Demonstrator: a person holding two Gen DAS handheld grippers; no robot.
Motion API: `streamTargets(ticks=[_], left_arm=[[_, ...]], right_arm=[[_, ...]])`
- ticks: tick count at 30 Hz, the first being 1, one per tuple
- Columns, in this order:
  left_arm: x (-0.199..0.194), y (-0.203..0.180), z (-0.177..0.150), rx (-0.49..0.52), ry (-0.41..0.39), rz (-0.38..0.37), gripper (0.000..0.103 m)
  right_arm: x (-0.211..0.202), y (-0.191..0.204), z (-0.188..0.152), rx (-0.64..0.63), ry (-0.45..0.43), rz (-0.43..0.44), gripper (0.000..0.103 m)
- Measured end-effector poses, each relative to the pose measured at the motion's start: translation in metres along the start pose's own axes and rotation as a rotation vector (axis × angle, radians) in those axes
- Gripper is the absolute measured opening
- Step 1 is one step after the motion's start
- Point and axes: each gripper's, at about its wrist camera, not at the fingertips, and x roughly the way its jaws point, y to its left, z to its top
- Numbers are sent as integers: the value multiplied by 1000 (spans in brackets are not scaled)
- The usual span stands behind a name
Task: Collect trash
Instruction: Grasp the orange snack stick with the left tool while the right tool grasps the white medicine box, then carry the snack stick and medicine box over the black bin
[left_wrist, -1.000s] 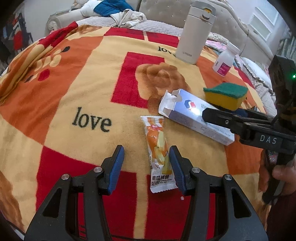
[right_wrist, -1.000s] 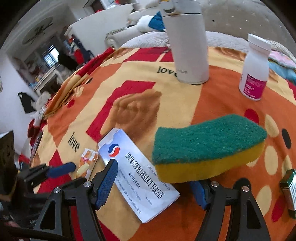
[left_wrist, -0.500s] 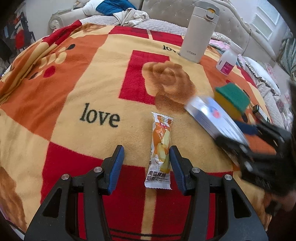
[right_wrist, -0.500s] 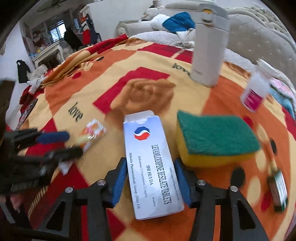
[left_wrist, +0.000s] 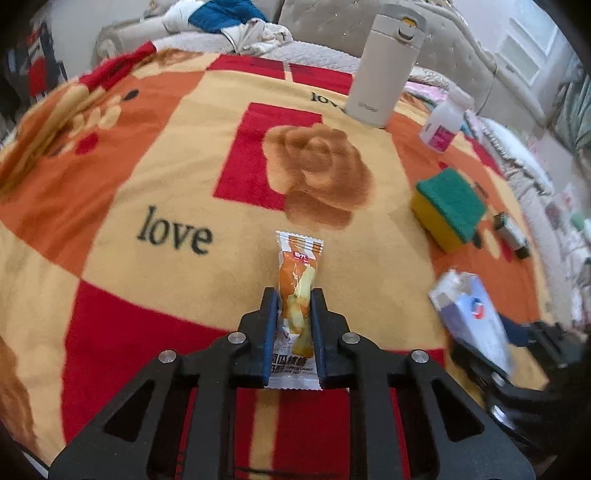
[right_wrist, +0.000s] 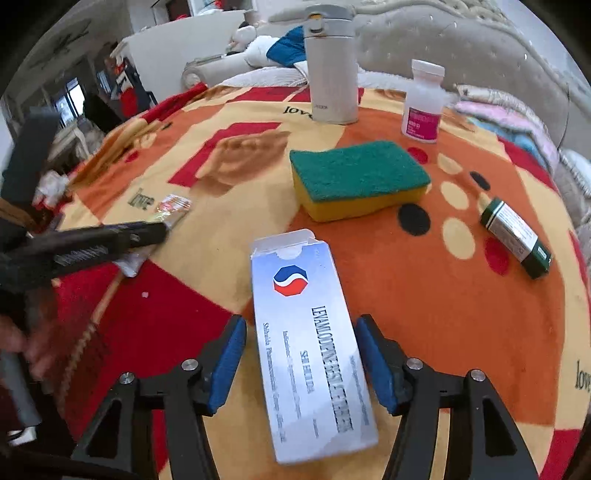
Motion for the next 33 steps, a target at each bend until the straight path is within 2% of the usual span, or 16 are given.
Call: streamTargets(ticks=[6, 17, 33], left_arm=[[-13, -21, -14, 40, -4, -28, 14], [-31, -96, -45, 174, -22, -73, 14], [-26, -200, -75, 323, 6, -136, 14]], right_arm=[[-29, -9, -10, 28, -40, -3, 49], [-81, -51, -51, 175, -79, -30, 49], [-123, -125, -110, 358, -96, -124, 49]])
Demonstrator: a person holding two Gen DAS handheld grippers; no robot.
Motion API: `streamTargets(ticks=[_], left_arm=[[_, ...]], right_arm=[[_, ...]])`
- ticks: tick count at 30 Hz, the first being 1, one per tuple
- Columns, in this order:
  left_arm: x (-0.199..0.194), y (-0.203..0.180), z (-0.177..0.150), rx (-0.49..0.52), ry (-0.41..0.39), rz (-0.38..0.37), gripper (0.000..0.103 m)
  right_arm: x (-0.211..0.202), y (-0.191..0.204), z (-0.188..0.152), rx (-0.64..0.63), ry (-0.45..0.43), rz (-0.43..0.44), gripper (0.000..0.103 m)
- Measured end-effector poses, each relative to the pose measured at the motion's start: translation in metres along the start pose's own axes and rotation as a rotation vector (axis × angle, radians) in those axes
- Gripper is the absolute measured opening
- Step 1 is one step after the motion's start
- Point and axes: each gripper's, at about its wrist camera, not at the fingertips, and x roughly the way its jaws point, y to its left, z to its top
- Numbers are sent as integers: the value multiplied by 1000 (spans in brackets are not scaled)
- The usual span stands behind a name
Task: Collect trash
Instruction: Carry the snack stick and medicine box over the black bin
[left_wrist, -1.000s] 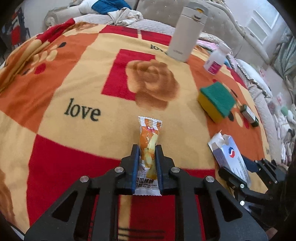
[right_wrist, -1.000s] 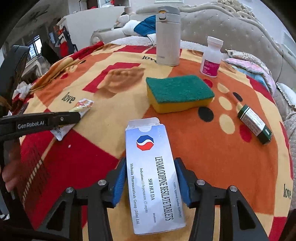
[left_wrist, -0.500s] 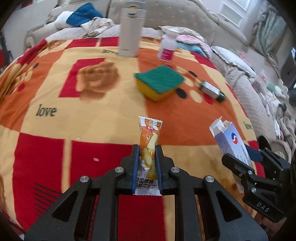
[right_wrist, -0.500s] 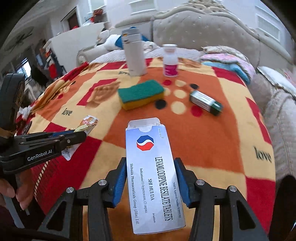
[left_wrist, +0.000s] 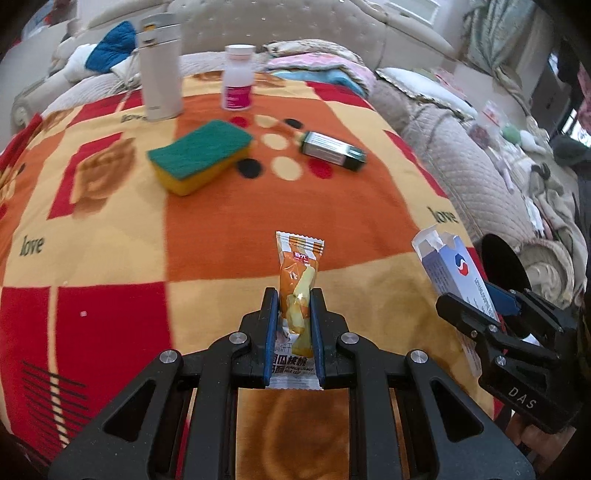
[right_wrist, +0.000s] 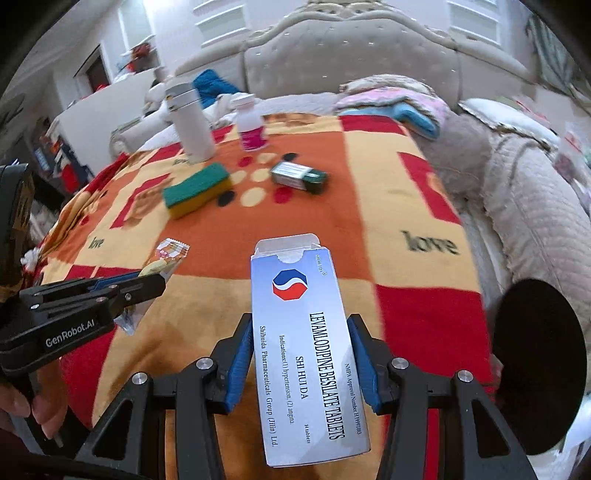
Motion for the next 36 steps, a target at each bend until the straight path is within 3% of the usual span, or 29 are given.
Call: streamTargets(ticks=[22, 36], left_arm=[[29, -109, 6, 185, 35, -68, 14], [38, -146, 4, 228, 57, -109, 14]], right_arm=[[-31, -109, -26, 195, -16, -111, 49], [-43, -151, -41, 278, -20, -149, 49]])
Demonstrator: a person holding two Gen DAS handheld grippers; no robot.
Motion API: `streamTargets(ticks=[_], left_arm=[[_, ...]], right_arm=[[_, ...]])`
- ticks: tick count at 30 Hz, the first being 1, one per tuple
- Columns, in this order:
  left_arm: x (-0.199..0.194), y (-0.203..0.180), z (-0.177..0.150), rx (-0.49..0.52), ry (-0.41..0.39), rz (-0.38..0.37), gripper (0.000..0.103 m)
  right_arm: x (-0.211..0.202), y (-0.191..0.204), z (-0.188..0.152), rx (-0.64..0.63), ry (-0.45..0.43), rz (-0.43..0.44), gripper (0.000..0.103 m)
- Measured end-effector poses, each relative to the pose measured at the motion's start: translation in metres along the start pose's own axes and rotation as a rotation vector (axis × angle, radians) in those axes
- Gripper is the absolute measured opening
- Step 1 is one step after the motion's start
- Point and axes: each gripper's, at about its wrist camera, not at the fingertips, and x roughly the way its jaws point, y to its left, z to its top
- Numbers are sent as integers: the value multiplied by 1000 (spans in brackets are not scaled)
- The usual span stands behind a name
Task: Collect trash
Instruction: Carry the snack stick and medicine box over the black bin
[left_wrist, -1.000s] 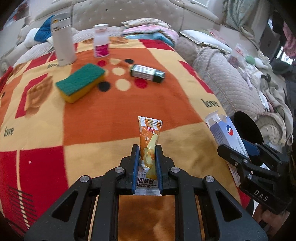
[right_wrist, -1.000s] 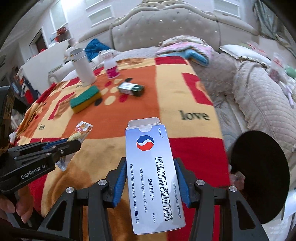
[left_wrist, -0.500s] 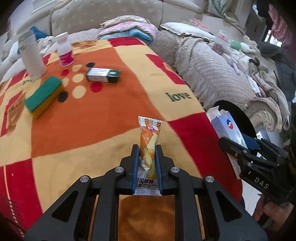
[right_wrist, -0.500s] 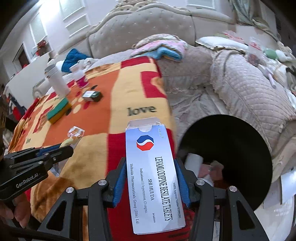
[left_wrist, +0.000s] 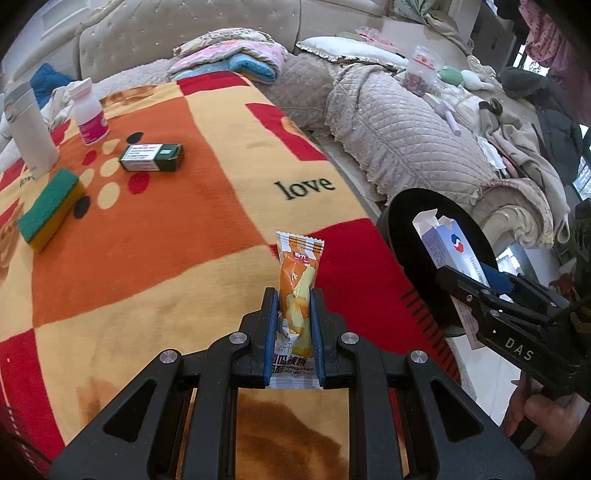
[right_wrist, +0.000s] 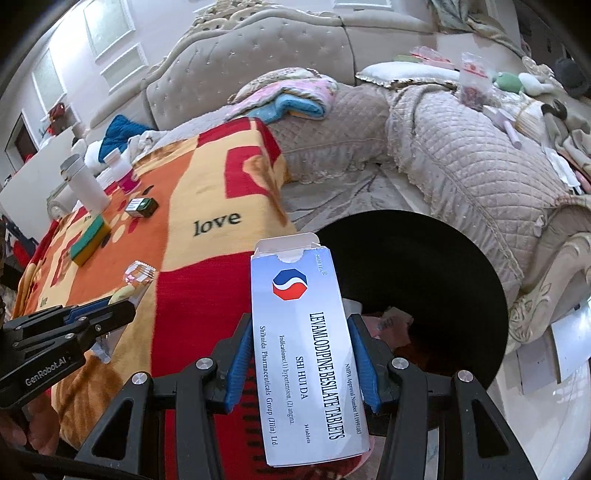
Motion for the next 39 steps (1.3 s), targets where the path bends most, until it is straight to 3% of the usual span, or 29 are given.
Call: streamTargets(ticks=[22, 39], left_arm=[[20, -61, 14, 93, 35, -79, 14], [46, -78, 20, 105, 76, -132, 14]], right_arm=[[6, -41, -6, 94, 22, -31, 49], [19, -65, -2, 136, 40, -44, 49]])
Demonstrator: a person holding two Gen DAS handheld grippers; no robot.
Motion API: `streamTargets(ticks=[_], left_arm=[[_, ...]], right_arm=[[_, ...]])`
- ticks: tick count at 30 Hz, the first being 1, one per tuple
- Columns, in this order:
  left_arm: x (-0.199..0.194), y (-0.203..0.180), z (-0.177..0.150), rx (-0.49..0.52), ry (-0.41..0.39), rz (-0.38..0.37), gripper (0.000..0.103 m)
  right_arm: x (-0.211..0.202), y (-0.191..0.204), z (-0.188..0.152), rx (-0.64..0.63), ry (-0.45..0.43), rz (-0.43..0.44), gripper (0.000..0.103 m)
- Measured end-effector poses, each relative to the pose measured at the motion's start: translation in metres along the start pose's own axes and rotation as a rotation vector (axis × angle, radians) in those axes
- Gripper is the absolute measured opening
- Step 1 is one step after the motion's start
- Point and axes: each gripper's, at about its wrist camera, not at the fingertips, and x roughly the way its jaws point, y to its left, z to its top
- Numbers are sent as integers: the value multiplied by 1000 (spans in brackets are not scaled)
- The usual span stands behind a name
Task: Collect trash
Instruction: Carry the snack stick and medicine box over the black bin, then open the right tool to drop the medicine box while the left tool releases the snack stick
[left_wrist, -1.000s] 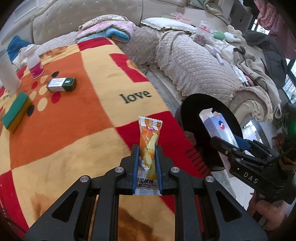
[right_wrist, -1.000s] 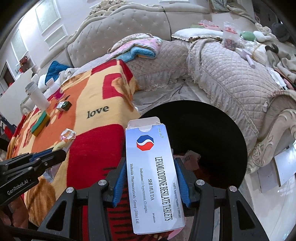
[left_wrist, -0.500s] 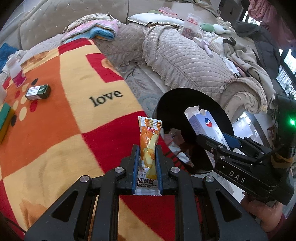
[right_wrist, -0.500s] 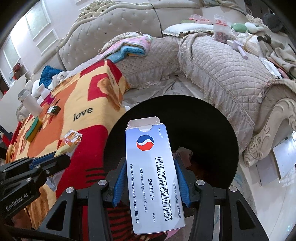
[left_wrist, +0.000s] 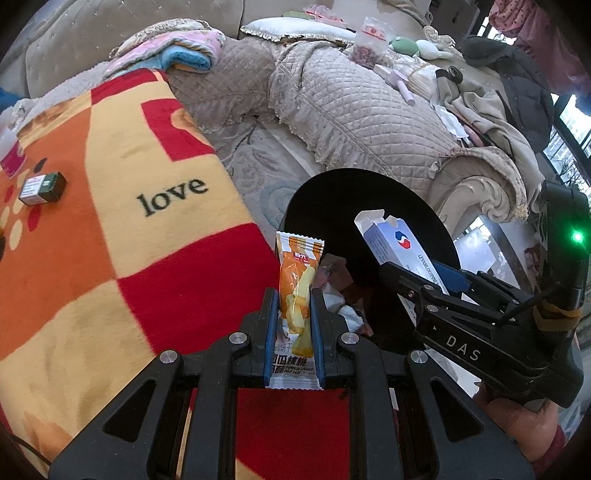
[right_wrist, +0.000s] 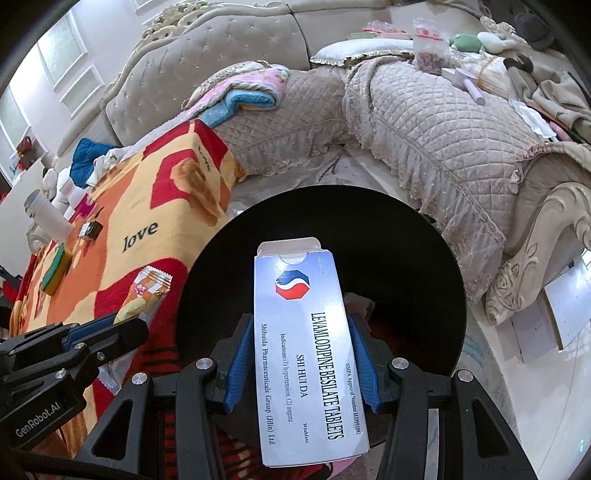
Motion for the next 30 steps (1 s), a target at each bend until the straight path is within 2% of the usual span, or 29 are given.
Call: streamTargets(ticks=[12, 23, 30], left_arm=[[10, -5, 4, -1, 15, -50, 14], [11, -12, 12, -8, -5, -128, 15], [14, -10, 11, -21, 13, -129, 16]], right_arm=[[10, -11, 1, 24, 12, -5, 49], [8, -23, 12, 106, -35, -20, 53], [7, -25, 5, 115, -21, -21, 53]])
